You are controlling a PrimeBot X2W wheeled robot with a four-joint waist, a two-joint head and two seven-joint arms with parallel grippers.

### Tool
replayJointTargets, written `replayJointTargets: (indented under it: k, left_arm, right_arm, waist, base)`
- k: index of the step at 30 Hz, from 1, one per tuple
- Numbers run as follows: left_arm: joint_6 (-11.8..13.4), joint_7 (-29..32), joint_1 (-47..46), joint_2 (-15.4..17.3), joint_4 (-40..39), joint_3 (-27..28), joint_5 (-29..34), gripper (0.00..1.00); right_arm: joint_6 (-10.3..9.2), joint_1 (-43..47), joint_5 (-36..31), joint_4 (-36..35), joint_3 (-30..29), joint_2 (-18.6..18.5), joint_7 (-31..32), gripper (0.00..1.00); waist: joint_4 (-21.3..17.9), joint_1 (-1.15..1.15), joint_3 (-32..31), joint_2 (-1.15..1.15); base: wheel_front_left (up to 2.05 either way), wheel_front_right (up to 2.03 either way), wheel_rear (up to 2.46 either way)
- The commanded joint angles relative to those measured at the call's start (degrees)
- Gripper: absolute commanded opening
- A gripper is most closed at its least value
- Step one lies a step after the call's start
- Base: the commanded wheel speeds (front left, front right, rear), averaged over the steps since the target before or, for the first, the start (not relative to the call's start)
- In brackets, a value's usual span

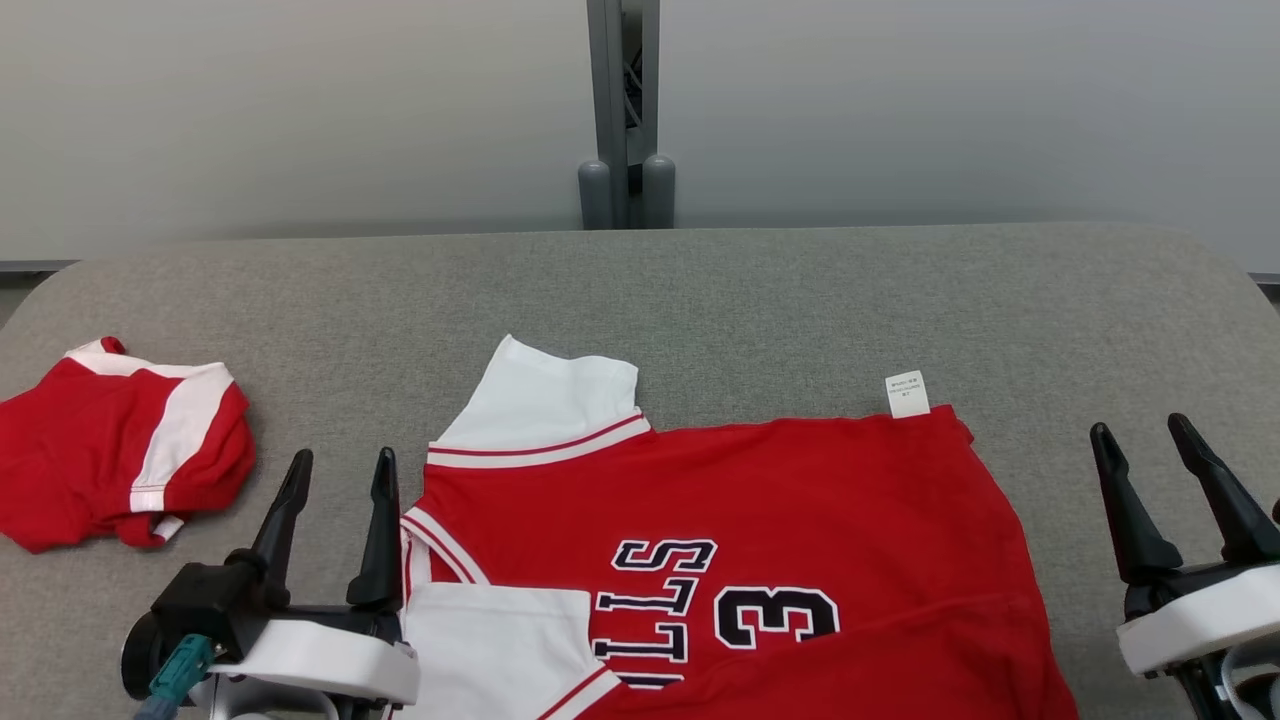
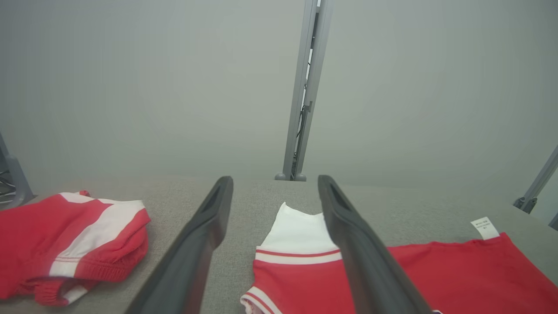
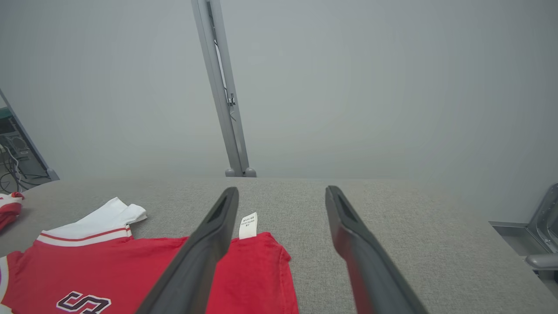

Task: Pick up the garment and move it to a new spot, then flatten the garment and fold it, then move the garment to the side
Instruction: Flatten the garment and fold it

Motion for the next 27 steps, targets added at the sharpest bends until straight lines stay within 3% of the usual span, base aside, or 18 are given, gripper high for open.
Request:
replayJointTargets:
  k: [1, 8, 15, 22, 27]
  left_arm:
    - [-0.8, -2.1, -1.9, -0.9, 1.9, -0.1, 1.1, 1.0]
    - [-2.3, -3.7, -3.1, -4.9, 4.0, 1.9, 3.5, 1.0]
    - [-5.6, -3.7, -0.3, -8.5, 5.6, 6.1, 7.2, 1.0]
    - [-8.2, -3.7, -0.9, -9.6, 6.6, 8.6, 9.3, 1.0]
    - [-9.3, -3.7, -1.9, -9.8, 7.1, 8.2, 10.3, 1.0]
  right_arm:
    - [0.0, -0.6, -2.1, 1.0, 0.7, 1.3, -3.9, 1.0]
    - [0.0, -1.1, -6.6, 1.4, 2.8, 6.3, -7.8, 1.0]
    - [0.0, 0.1, -9.4, 2.2, 4.2, 10.4, -8.2, 1.0]
    - [0.0, -0.9, -8.7, 3.4, 3.1, 10.1, -8.2, 1.0]
    - [0.0, -4.3, -8.0, 8.4, 3.1, 7.2, -7.6, 1.0]
  waist:
    - [-0.7, 0.0, 0.1, 0.0]
    - [-2.1, 0.0, 0.8, 0.0]
    - [-3.0, 0.0, 1.7, 0.0]
    - [-2.5, 0.0, 2.6, 0.0]
    - [-1.3, 0.0, 4.3, 0.0]
  base:
    - [0.0, 0.0, 0.0]
    - [0.0, 0.0, 0.0]
    - [0.0, 0.0, 0.0]
    - [0.0, 0.0, 0.0]
    - [0.0, 0.0, 0.0]
